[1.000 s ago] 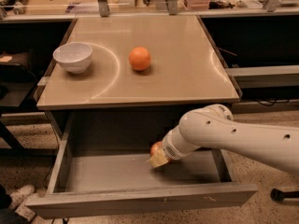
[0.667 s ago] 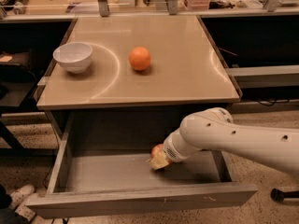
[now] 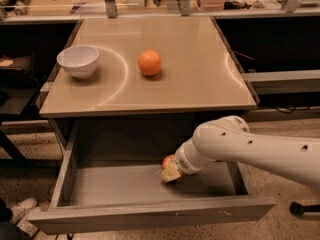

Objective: Place apple into top drawer

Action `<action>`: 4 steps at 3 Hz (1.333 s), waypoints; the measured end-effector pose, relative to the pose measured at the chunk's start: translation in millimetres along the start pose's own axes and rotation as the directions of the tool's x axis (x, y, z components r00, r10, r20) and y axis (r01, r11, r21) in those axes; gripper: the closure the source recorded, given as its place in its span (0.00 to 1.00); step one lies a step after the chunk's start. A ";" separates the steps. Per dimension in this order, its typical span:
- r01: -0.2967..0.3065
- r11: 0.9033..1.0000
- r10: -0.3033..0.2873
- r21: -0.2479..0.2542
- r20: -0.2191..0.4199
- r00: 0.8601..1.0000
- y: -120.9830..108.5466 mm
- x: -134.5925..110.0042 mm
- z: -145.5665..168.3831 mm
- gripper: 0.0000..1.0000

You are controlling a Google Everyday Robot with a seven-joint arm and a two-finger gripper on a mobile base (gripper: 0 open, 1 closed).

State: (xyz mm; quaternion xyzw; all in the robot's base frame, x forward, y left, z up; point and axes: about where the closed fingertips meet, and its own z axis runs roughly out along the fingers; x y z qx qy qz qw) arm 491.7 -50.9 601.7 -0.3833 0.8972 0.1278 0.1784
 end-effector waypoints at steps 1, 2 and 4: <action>0.000 1.000 0.000 0.000 0.000 1.000 0.0 0.0 0.0 0.40; 0.000 1.000 0.000 0.000 0.000 1.000 0.0 0.0 0.0 0.16; 0.000 1.000 0.000 0.000 0.000 1.000 0.1 0.0 0.0 0.00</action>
Offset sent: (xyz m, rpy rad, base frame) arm 0.0000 0.0000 0.0000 0.0000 0.0000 0.0000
